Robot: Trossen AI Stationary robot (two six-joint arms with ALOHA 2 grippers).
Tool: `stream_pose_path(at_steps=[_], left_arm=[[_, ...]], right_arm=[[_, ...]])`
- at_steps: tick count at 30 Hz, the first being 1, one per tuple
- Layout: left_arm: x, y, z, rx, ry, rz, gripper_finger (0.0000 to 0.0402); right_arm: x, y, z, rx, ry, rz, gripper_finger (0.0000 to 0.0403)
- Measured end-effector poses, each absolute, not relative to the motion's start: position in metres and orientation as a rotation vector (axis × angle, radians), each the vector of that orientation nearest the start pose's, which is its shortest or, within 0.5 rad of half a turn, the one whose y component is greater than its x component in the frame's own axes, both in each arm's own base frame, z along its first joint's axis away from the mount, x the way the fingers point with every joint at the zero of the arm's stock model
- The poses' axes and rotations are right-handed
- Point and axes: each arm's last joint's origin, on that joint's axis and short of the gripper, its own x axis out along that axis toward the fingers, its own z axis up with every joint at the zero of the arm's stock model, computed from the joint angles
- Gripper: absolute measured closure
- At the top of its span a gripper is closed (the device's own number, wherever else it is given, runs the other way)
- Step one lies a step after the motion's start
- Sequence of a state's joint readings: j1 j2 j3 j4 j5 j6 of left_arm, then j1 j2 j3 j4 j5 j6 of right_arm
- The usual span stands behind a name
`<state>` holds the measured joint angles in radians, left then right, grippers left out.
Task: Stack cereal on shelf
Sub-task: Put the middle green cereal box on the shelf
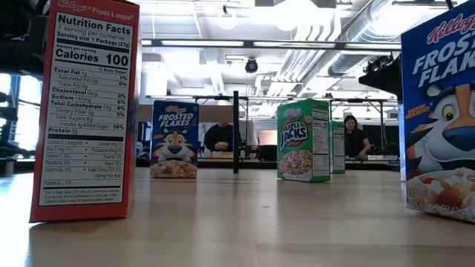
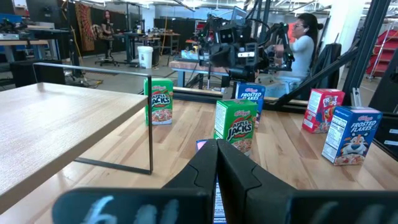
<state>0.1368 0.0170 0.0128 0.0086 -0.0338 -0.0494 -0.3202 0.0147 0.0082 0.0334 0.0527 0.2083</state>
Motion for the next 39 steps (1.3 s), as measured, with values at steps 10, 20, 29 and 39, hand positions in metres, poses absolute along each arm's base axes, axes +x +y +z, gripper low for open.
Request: stream_pose_path(at_steps=[10,20,29,39], left_arm=[[0.097,0.014,0.168,-0.049,-0.010,0.171,0.0398],[0.097,0.014,0.168,-0.049,-0.010,0.171,0.0398],[0.097,0.014,0.168,-0.049,-0.010,0.171,0.0398],[0.097,0.014,0.168,-0.049,-0.009,0.170,0.0398]], right_arm=[[0.090,-0.032,0.189,0.145,-0.282,-0.371,0.0403],[0.090,-0.031,0.203,0.238,-0.405,-0.302,0.0401],[0.119,-0.037,0.196,0.345,-0.117,-0.248,0.0286],[0.165,-0.030,0.226,0.490,0.258,-0.288,0.0108]])
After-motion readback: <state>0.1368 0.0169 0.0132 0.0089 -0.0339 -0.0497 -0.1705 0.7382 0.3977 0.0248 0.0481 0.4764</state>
